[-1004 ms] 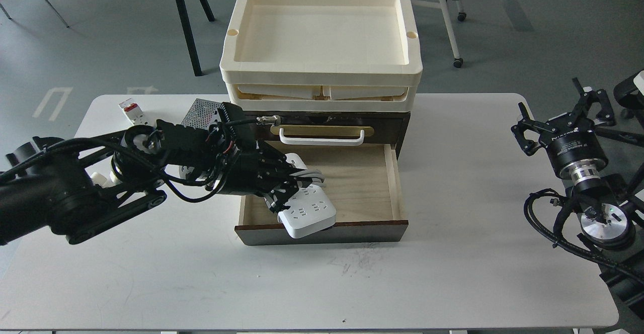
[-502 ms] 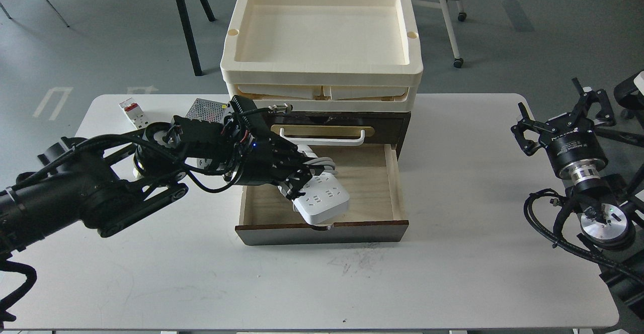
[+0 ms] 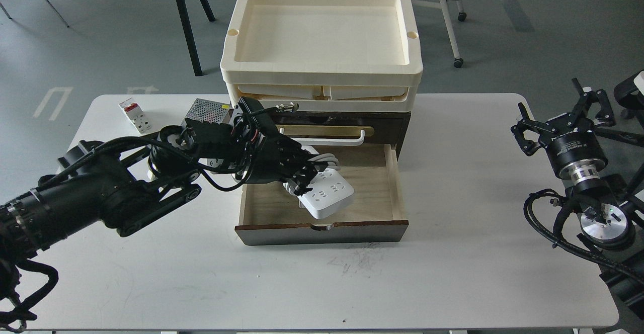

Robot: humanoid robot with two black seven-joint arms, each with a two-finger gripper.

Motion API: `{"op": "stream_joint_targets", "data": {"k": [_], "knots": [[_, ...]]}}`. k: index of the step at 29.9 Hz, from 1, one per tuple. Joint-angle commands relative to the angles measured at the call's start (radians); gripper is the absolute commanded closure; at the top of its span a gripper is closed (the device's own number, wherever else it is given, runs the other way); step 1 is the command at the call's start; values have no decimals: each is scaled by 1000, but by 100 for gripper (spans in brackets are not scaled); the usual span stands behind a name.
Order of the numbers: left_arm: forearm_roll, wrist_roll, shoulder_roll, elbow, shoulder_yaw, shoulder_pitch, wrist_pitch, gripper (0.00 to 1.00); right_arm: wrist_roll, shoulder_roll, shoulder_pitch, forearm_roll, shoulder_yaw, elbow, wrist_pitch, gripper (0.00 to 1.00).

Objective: Put charging cable into cabinet
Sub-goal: 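Lower the power strip with the left gripper into the open drawer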

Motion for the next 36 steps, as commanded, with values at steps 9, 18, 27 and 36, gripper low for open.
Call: {"op": "stream_joint_targets", "data": {"k": [9, 18, 27, 36], "knots": [[1, 5, -26, 76, 4, 8, 46, 81, 0, 0, 0, 0, 0, 1, 0, 0], [-3, 29, -14, 39, -1, 37, 52, 45, 0, 0, 0, 0, 0, 1, 0, 0], [-246, -79, 70, -290, -154, 72, 86, 9, 0, 0, 0, 0, 0, 1, 0, 0], [-1040, -131, 145, -324, -532, 75, 72, 1, 0, 0, -3, 0, -1, 11, 2, 0]]}}
